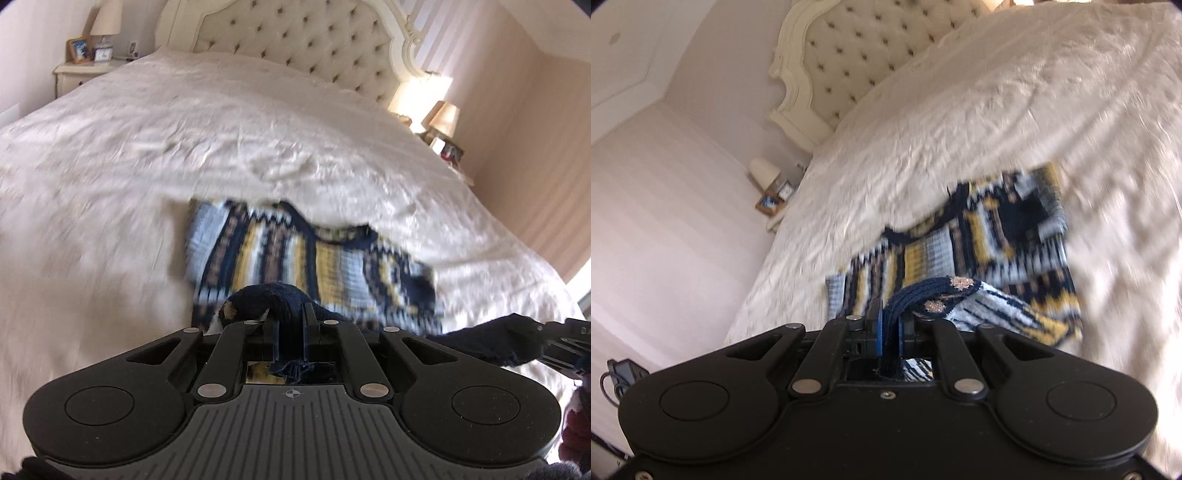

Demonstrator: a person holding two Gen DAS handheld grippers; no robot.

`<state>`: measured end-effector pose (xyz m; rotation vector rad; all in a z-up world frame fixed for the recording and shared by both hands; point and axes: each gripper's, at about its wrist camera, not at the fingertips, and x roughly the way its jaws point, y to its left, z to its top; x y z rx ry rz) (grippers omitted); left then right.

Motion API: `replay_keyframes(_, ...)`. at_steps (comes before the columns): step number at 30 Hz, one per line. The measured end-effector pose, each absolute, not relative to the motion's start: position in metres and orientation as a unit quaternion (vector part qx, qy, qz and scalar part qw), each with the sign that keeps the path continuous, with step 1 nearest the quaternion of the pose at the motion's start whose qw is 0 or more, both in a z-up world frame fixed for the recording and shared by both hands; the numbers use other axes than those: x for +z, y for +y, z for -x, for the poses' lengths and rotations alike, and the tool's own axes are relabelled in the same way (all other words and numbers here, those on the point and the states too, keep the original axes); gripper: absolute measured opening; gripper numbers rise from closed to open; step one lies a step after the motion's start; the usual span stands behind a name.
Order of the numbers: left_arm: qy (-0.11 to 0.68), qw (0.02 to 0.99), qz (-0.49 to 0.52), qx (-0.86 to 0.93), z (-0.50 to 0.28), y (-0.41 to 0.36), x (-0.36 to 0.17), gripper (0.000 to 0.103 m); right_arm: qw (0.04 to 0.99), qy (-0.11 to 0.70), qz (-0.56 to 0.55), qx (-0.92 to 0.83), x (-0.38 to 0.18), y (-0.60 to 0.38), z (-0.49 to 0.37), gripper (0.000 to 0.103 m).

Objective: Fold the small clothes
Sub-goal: 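Lift the hem with both grippers and carry it over toward the collar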

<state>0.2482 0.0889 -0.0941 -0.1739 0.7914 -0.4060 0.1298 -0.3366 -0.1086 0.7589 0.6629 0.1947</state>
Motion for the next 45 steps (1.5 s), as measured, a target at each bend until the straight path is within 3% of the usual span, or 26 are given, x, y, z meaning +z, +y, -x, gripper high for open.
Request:
replay_keyframes(13, 0.415, 0.88, 0.09, -0.214, -0.36, 0.068, -0.102, 0.01, 0.871, 0.321, -0.371, 0.036, -0.107, -0.347, -0.239, 0.015)
replay_keyframes(29, 0.476, 0.86, 0.06, -0.175, -0.427, 0.034, -0.139, 0.013, 0.842, 0.382, -0.382, -0.001, -0.153, -0.368, -0.31, 0.015)
replay_keyframes(35, 0.49, 0.852, 0.08, -0.167, -0.451, 0.031, -0.155, 0.013, 0.828, 0.401, -0.391, -0.005, -0.174, -0.379, -0.334, 0.022)
replay_keyframes(42, 0.481, 0.858, 0.102, -0.145, -0.477, 0.032, -0.163, 0.031, 0.819, 0.419, -0.391, -0.001, -0.191, -0.389, -0.359, 0.024)
replay_keyframes(45, 0.48, 0.86, 0.095, -0.143, -0.491, 0.029, -0.163, 0.032, 0.82, 0.422, -0.386, 0.003, -0.197, -0.391, -0.37, 0.029)
